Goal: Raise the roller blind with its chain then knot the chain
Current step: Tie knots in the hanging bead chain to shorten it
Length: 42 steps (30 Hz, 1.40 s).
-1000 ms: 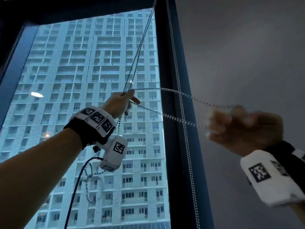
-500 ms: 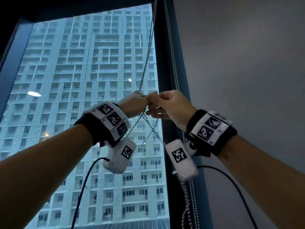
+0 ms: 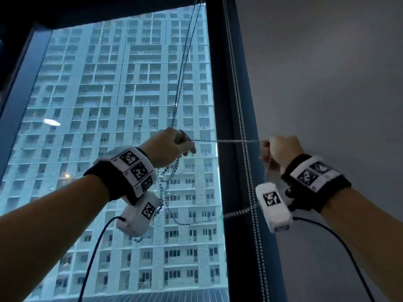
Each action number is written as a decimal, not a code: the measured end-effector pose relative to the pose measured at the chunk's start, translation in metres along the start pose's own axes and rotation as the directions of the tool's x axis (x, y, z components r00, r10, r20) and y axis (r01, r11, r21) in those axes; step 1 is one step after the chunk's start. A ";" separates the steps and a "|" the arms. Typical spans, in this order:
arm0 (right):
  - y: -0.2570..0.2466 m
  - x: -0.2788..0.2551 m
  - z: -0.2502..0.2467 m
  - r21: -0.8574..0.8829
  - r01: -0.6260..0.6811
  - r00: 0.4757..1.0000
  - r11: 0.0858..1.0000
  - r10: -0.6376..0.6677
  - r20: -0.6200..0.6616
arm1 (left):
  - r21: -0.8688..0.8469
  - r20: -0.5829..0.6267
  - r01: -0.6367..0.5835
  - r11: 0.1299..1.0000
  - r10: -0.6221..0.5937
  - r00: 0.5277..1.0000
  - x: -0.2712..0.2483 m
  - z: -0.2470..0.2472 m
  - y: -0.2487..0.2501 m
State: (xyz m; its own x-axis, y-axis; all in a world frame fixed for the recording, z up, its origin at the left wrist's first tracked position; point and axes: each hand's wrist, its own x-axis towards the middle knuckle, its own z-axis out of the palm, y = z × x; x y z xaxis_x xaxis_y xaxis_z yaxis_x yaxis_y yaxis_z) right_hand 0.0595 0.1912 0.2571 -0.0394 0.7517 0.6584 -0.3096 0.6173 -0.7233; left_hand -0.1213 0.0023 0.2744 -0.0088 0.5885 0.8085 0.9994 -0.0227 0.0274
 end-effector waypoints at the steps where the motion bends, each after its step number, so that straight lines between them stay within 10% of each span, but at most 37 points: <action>1: 0.008 -0.002 0.001 -0.121 0.054 0.998 0.991 -0.057 -0.020 | -0.019 0.008 -0.022 1.000 0.022 1.000 0.000 0.002 0.001; 5: -0.001 -0.049 0.025 -0.066 0.281 0.904 0.957 -0.241 0.354 | -0.093 0.026 -0.109 0.990 0.112 0.993 0.004 0.010 0.016; 10: -0.032 -0.081 0.053 0.164 -0.016 0.712 0.986 -0.104 0.695 | -0.077 0.023 -0.145 0.986 0.148 0.989 0.009 0.018 0.023; 19: -0.021 -0.047 0.032 -0.130 0.611 0.768 0.781 -0.546 0.334 | -0.077 0.057 -0.182 0.980 0.187 0.981 0.002 0.003 0.025; 27: 0.001 -0.032 0.026 -0.092 0.409 0.912 0.908 -0.405 0.062 | 0.023 0.076 -0.163 0.986 0.161 0.984 0.002 0.007 0.030; 34: -0.015 -0.062 0.022 -0.033 0.598 0.638 0.801 -0.450 0.625 | -0.019 0.063 -0.124 0.992 0.125 0.990 0.001 0.005 0.019; 39: -0.048 -0.014 0.045 0.109 0.449 0.816 0.887 -0.457 0.354 | -0.105 0.059 -0.147 0.984 0.153 0.986 -0.001 0.000 0.028; 42: -0.062 0.002 0.062 -0.023 0.491 0.838 0.871 -0.465 0.287 | -0.144 0.034 -0.162 0.976 0.168 0.985 0.002 -0.006 0.039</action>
State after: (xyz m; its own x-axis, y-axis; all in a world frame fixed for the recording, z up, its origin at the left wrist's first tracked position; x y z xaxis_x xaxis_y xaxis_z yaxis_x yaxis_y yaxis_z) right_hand 0.0200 0.1400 0.3158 -0.1612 0.2759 0.9476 -0.2673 0.9120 -0.3111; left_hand -0.0823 -0.0028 0.2806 0.1606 0.6034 0.7811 0.9721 -0.2338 -0.0193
